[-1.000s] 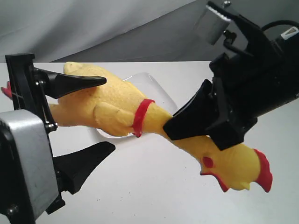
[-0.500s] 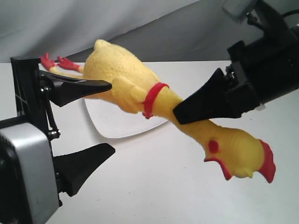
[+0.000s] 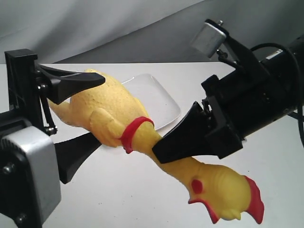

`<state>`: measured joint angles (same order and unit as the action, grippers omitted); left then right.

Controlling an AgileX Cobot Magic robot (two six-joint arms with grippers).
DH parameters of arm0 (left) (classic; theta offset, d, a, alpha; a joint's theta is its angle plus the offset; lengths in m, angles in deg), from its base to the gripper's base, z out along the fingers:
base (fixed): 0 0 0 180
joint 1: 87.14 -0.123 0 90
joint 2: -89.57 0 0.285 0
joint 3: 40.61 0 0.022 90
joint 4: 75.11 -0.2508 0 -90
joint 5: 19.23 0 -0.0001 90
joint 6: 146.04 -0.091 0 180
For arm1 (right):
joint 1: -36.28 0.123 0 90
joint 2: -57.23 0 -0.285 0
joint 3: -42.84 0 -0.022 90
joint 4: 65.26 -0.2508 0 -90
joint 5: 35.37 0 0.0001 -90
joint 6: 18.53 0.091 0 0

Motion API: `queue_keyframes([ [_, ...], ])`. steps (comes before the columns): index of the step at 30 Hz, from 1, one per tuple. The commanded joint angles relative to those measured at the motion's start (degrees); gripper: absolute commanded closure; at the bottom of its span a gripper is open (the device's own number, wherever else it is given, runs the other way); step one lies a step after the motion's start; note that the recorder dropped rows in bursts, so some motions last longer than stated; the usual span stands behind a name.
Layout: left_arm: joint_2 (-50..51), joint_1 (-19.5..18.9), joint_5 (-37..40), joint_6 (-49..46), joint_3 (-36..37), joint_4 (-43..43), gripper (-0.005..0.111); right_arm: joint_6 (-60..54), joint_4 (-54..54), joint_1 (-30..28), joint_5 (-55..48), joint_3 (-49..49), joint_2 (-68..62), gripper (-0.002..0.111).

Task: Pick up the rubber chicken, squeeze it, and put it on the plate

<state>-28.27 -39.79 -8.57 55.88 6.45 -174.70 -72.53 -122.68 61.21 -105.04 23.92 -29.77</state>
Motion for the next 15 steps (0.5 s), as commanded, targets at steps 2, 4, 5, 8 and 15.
queue_keyframes([
  [2,-0.32,0.27,-0.25,0.48,-0.04,3.49,0.044,-0.62,-2.11,0.87,-0.28,-0.21,0.33,0.108],
  [4,-0.32,0.27,-0.25,0.48,-0.04,3.49,0.049,-0.20,-2.11,1.21,-0.28,-0.21,0.33,0.108],
  [5,-0.32,0.27,-0.16,0.48,-0.04,3.38,0.049,0.06,-2.11,1.62,-0.28,-0.21,0.33,0.108],
  [8,-0.32,0.27,0.26,0.48,-0.04,3.69,0.049,0.06,-2.00,2.89,-0.28,-0.21,0.33,0.108],
  [15,-0.23,0.27,3.88,0.35,-0.04,5.52,0.023,0.44,-1.86,3.31,-0.28,-0.21,0.33,0.108],
])
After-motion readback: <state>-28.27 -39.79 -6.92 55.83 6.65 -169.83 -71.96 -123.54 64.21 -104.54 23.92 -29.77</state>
